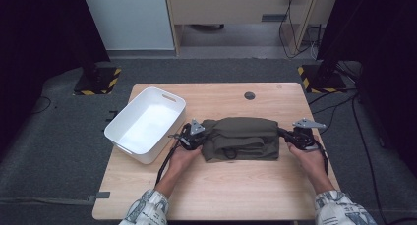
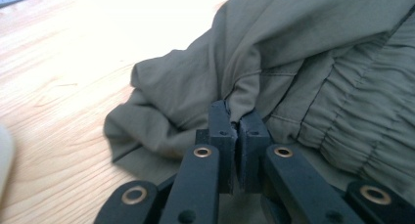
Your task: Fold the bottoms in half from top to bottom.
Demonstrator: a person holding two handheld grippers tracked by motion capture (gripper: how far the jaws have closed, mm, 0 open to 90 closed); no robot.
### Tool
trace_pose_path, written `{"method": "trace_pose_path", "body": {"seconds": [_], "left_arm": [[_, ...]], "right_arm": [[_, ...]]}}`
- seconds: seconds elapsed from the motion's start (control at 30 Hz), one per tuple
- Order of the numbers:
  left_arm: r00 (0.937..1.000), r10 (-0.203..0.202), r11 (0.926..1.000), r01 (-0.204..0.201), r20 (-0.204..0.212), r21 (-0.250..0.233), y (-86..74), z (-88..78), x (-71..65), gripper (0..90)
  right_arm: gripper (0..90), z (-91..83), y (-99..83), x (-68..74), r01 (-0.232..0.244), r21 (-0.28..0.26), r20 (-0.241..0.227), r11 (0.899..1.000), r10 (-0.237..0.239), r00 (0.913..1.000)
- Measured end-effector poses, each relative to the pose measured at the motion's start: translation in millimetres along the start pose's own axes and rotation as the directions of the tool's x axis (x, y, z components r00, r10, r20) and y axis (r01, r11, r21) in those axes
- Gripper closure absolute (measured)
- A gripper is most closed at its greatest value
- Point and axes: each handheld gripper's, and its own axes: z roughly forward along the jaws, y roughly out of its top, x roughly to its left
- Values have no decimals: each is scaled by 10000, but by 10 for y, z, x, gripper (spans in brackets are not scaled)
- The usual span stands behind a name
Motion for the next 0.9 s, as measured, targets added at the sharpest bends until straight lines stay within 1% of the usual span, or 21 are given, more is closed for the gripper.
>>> {"method": "trace_pose_path", "body": {"seconds": [0.07, 0.1, 0.13, 0.17, 0.2, 0.23, 0.27, 0.3, 0.33, 0.37, 0.4, 0.43, 0.5, 0.6, 0.67, 0.73, 0.8, 0.87, 0.9], "left_arm": [[9999, -129, 9999, 130, 77, -63, -24, -41, 23, 836], [9998, -192, 9998, 192, 15, -80, -34, -59, 31, 802], [9998, -205, 9996, 205, -9, -184, -45, -77, 34, 760], [9998, -205, 9996, 205, -9, -184, -45, -77, 34, 748], [9999, -170, 9992, 171, 32, -358, -56, -116, 31, 722], [9999, -157, 9988, 156, -12, -460, -57, -138, 24, 693], [9998, -163, 9984, 158, -74, -547, -50, -155, 17, 633], [9998, -145, 9982, 136, -156, -592, -37, -169, 11, 553], [9997, -91, 9980, 76, -236, -631, -21, -186, 9, 501], [9997, -91, 9980, 76, -236, -631, -21, -186, 9, 482], [9997, -126, 9965, 107, -231, -831, 3, -206, 4, 482], [9994, -134, 9946, 101, -313, -1033, 48, -224, 2, 432], [9999, -86, 9935, 75, -90, -1138, 106, -214, 1, 403], [9999, -100, 9957, 112, 136, -922, 168, -135, 1, 396], [9998, -125, 9970, 137, 168, -758, 196, -63, 5, 420], [9997, -147, 9974, 161, 195, -704, 206, -33, 7, 483], [9992, -12, 9975, 40, 392, -712, 226, 33, -20, 548], [9988, 21, 9990, 1, 484, -438, 224, 71, -40, 620], [9990, 35, 9995, -20, 453, -316, 227, 76, -51, 687]], "right_arm": [[900, -44, 0, 13, 37, -83, -88, 10000, -38, 10000], [899, -55, -4, 20, 76, -12, -150, 10000, -77, 9999], [899, -59, -12, 25, 136, 14, -163, 9999, -135, 9998], [899, -62, -19, 23, 154, 38, -204, 9999, -153, 9997], [899, -62, -26, 20, 140, 48, -218, 9999, -139, 9997], [899, -61, -32, 17, 111, 36, -208, 9999, -110, 9997], [899, -59, -35, 11, 120, 32, -207, 9999, -119, 9997], [899, -58, -37, 9, 110, 44, -223, 9999, -109, 9997], [899, -59, -36, 9, 108, 64, -233, 9999, -106, 9997], [899, -59, -36, 9, 108, 64, -233, 9999, -106, 9997], [899, -59, -34, 10, 106, 63, -239, 9999, -105, 9997], [899, -59, -31, 10, 113, 66, -236, 9999, -112, 9997], [899, -60, -29, 6, 141, 76, -253, 9999, -139, 9996], [899, -57, -29, 13, 96, 81, -256, 9999, -94, 9996], [899, -55, -30, 10, 98, 86, -257, 9999, -96, 9996], [899, -57, -31, 11, 66, 82, -287, 9999, -63, 9996], [899, -61, -34, 11, 53, 90, -324, 9999, -50, 9995], [899, -59, -40, 10, 49, 99, -344, 9999, -46, 9994], [899, -56, -42, 12, 31, 98, -347, 9999, -28, 9994]]}}
